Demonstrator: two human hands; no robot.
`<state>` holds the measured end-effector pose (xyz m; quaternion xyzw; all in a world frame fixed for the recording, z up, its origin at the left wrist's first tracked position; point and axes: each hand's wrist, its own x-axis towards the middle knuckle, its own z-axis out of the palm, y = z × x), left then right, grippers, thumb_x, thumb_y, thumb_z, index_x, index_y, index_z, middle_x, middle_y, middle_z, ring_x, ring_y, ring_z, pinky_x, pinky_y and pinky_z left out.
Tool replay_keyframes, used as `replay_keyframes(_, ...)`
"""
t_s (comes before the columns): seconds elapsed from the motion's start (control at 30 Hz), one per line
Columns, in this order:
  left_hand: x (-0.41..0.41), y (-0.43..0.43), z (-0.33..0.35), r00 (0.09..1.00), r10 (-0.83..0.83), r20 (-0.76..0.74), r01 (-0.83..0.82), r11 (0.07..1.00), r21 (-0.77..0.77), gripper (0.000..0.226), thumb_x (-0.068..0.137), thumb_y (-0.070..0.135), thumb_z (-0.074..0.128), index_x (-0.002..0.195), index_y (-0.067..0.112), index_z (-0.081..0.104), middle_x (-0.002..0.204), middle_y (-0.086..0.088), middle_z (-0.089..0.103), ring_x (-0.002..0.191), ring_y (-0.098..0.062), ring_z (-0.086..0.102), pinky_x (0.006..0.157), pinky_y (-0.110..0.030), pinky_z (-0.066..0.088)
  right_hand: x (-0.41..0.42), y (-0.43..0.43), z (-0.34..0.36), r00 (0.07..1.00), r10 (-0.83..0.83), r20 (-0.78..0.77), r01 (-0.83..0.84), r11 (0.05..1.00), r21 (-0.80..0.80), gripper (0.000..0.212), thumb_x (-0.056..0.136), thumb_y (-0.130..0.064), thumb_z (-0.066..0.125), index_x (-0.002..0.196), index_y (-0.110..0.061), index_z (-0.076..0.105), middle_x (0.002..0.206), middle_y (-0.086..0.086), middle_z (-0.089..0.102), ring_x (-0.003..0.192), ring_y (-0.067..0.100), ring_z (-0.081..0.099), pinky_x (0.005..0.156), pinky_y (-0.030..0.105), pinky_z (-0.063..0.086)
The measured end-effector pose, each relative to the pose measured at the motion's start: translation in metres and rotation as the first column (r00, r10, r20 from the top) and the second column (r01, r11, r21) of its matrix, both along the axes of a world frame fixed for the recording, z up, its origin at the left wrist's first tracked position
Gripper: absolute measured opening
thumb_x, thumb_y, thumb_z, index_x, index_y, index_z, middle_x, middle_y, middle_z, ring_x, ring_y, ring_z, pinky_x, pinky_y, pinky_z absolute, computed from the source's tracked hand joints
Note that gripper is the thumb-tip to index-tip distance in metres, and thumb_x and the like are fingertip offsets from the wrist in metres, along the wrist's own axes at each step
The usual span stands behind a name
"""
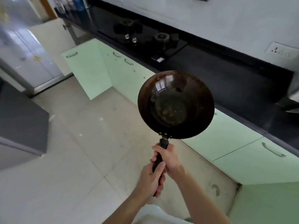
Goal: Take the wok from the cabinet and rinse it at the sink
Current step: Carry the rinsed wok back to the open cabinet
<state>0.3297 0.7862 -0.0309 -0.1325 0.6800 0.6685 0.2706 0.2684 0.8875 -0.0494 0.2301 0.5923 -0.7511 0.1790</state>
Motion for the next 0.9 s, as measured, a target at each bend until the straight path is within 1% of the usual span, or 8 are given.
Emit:
replay_keyframes(0.1, -0.016, -0.034, 0.004, 0.998, 0.057, -0.006, -0.057, 0.998, -0.015, 0.032, 0.102, 0.030, 0.047, 0.083, 0.005, 0.053, 0.054, -0.001, 0.050, 0.035, -0.015, 0.037, 0.035, -0.023, 0.030, -0.022, -0.038, 0.002, 0.998, 0.070, -0.006, -0.070, 0.998, 0.000, 0.024, 0.087, 0.003, 0.064, 0.064, -0.004, 0.057, 0.055, 0.010, 0.055, 0.047, 0.020, 0.055, 0.066, 0.040, 0.057)
replay_keyframes(0.2, -0.029, -0.069, 0.005, 0.990, 0.140, -0.004, -0.140, 0.990, -0.030, 0.032, 0.102, 0.030, 0.047, 0.083, 0.006, 0.054, 0.054, -0.002, 0.051, 0.035, -0.016, 0.037, 0.035, -0.025, 0.031, -0.045, -0.079, 0.003, 0.981, 0.192, -0.004, -0.192, 0.981, 0.010, 0.031, 0.087, 0.000, 0.065, 0.058, -0.009, 0.059, 0.053, 0.009, 0.057, 0.047, 0.019, 0.059, 0.074, 0.050, 0.054)
replay_keyframes(0.3, -0.040, -0.097, 0.000, 0.969, 0.246, 0.022, -0.245, 0.968, -0.048, 0.032, 0.102, 0.030, 0.047, 0.082, 0.006, 0.054, 0.055, -0.003, 0.051, 0.035, -0.016, 0.037, 0.036, -0.025, 0.031, -0.064, -0.114, -0.004, 0.953, 0.303, -0.006, -0.302, 0.952, 0.036, 0.033, 0.088, -0.005, 0.067, 0.056, -0.010, 0.059, 0.052, 0.008, 0.058, 0.047, 0.018, 0.061, 0.078, 0.055, 0.056)
replay_keyframes(0.43, -0.055, -0.127, -0.007, 0.930, 0.366, 0.035, -0.365, 0.930, -0.045, 0.033, 0.102, 0.030, 0.047, 0.081, 0.005, 0.054, 0.055, -0.006, 0.049, 0.037, -0.019, 0.035, 0.038, -0.027, 0.030, -0.089, -0.157, -0.014, 0.914, 0.405, 0.028, -0.404, 0.915, -0.008, 0.030, 0.086, -0.006, 0.071, 0.059, -0.012, 0.061, 0.053, 0.009, 0.058, 0.047, 0.020, 0.058, 0.075, 0.050, 0.055)
replay_keyframes(0.53, -0.075, -0.148, -0.012, 0.898, 0.439, 0.041, -0.436, 0.897, -0.069, 0.036, 0.103, 0.030, 0.046, 0.081, 0.004, 0.054, 0.055, -0.007, 0.050, 0.037, -0.018, 0.036, 0.038, -0.026, 0.031, -0.114, -0.188, -0.023, 0.881, 0.470, 0.050, -0.470, 0.883, -0.006, 0.028, 0.085, -0.006, 0.072, 0.061, -0.013, 0.061, 0.053, 0.008, 0.057, 0.046, 0.020, 0.060, 0.074, 0.051, 0.053)
replay_keyframes(0.63, -0.107, -0.166, -0.015, 0.867, 0.495, 0.049, -0.490, 0.868, -0.082, 0.036, 0.103, 0.032, 0.045, 0.082, 0.004, 0.055, 0.055, -0.005, 0.050, 0.037, -0.017, 0.036, 0.038, -0.025, 0.033, -0.148, -0.213, -0.028, 0.850, 0.525, 0.043, -0.525, 0.851, -0.017, 0.024, 0.086, -0.005, 0.070, 0.065, -0.010, 0.059, 0.053, 0.008, 0.057, 0.046, 0.021, 0.060, 0.078, 0.054, 0.056)
replay_keyframes(0.73, -0.148, -0.185, -0.015, 0.838, 0.545, 0.043, -0.539, 0.837, -0.094, 0.035, 0.103, 0.033, 0.045, 0.083, 0.005, 0.055, 0.055, -0.005, 0.050, 0.038, -0.018, 0.036, 0.037, -0.025, 0.032, -0.192, -0.237, -0.028, 0.812, 0.582, 0.027, -0.582, 0.813, -0.024, 0.026, 0.085, -0.006, 0.069, 0.062, -0.010, 0.059, 0.052, 0.007, 0.057, 0.047, 0.021, 0.061, 0.080, 0.055, 0.056)
replay_keyframes(0.9, -0.234, -0.211, -0.004, 0.774, 0.632, 0.029, -0.628, 0.773, -0.086, 0.033, 0.103, 0.030, 0.045, 0.086, 0.003, 0.054, 0.056, -0.006, 0.048, 0.036, -0.016, 0.036, 0.037, -0.025, 0.031, -0.283, -0.275, -0.016, 0.751, 0.660, 0.011, -0.659, 0.751, -0.038, 0.023, 0.086, -0.007, 0.069, 0.065, -0.010, 0.059, 0.054, 0.007, 0.058, 0.049, 0.021, 0.062, 0.084, 0.058, 0.057)
